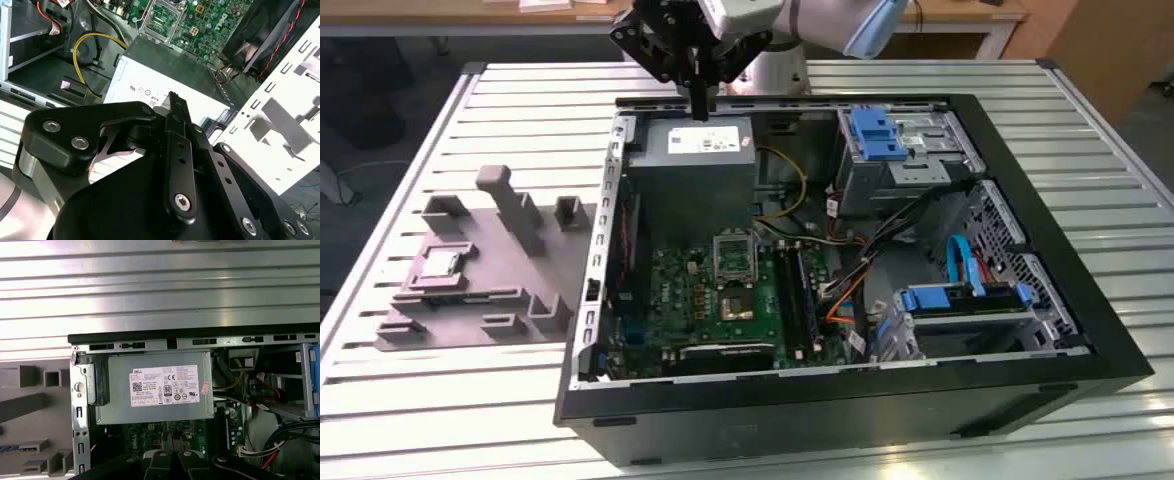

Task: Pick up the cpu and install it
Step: 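Reach for the cpu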

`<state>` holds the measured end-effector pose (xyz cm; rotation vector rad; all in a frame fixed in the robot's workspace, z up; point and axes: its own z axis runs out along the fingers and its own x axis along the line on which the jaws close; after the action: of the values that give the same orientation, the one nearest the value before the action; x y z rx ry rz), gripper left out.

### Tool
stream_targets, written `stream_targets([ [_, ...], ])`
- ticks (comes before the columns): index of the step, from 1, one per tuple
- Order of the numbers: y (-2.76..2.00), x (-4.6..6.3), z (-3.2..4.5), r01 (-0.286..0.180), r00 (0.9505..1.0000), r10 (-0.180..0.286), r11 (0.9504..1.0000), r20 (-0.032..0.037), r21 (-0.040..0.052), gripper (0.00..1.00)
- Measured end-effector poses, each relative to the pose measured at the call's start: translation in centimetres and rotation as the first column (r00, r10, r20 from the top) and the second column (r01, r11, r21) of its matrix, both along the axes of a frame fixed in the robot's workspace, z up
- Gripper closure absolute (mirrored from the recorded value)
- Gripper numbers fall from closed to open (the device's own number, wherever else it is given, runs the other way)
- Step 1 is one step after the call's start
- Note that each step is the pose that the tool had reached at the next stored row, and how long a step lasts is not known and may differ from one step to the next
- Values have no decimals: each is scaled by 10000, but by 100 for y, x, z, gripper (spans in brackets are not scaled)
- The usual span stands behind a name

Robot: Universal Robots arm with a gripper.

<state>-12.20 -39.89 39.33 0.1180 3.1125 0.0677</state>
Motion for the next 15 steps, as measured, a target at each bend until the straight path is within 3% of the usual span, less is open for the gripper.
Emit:
stream_targets([
  [15,0,-16,-1,2,10000,-2,10000,0,0,89],
])
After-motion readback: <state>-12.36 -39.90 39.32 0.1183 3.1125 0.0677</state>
